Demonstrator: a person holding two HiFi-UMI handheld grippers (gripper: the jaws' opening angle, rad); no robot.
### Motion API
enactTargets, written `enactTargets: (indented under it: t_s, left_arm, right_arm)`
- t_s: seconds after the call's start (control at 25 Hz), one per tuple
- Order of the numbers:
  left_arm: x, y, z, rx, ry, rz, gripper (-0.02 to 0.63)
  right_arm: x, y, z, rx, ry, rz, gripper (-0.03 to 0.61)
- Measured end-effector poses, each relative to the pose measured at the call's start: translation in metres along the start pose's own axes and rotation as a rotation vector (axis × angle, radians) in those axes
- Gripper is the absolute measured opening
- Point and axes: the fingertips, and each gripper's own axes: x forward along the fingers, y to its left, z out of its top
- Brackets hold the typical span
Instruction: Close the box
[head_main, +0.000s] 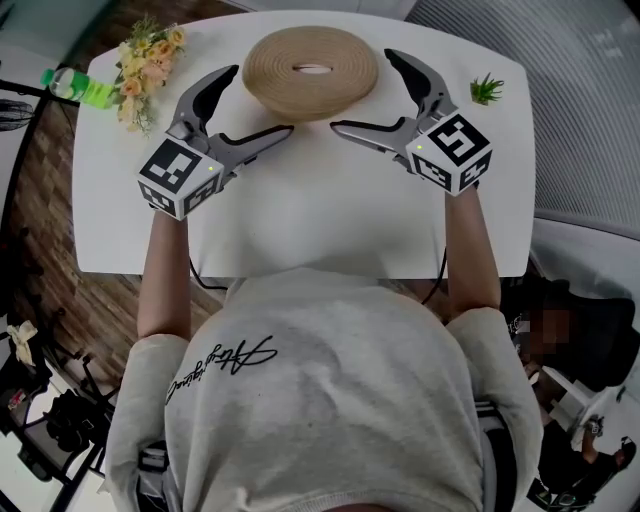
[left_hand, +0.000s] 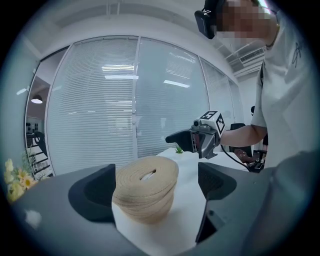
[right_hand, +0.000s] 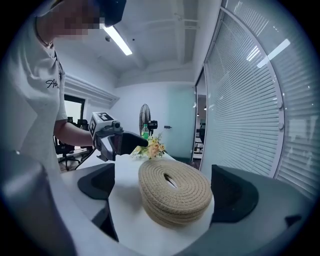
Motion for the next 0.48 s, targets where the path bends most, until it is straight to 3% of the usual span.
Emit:
enactTargets:
  t_s: [0.48]
  left_arm:
    - [-0.025, -0.023, 0.028, -0.014, -0.118, 0.052, 0.499]
  right_arm:
    - [-0.020, 0.026, 0.017, 0.027, -0.066, -0.061, 0.586]
